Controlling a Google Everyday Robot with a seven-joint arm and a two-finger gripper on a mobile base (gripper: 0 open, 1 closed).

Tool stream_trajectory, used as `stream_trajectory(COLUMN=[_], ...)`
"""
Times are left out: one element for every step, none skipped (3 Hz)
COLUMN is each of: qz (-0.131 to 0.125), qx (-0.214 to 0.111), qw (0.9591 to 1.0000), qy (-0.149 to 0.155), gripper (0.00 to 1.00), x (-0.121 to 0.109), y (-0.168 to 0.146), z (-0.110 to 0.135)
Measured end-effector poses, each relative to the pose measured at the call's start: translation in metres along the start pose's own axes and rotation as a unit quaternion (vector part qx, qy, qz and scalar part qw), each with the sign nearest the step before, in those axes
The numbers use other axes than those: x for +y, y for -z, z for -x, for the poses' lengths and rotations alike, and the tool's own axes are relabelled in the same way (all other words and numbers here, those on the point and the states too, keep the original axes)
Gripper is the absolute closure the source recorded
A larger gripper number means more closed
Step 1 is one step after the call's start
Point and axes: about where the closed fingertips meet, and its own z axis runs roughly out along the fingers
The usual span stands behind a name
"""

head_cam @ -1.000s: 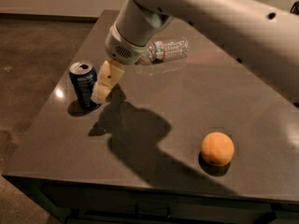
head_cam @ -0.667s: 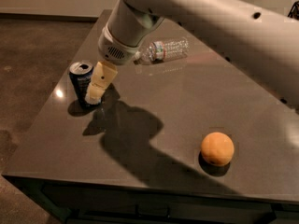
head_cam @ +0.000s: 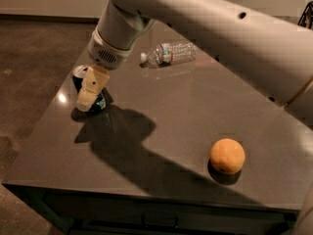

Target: Move pepsi can near orange

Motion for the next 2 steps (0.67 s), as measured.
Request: stream_trajectory(qz=[0.004,0.005], qx=[-0.001,-0.001], qw=[1.0000,1.0000], qy=[0.002,0.004], gripper=[0.00,0.15], x=[0.0009,0.0004], y=[-0.0028,-0.0044], z=[0.0046,0.0078])
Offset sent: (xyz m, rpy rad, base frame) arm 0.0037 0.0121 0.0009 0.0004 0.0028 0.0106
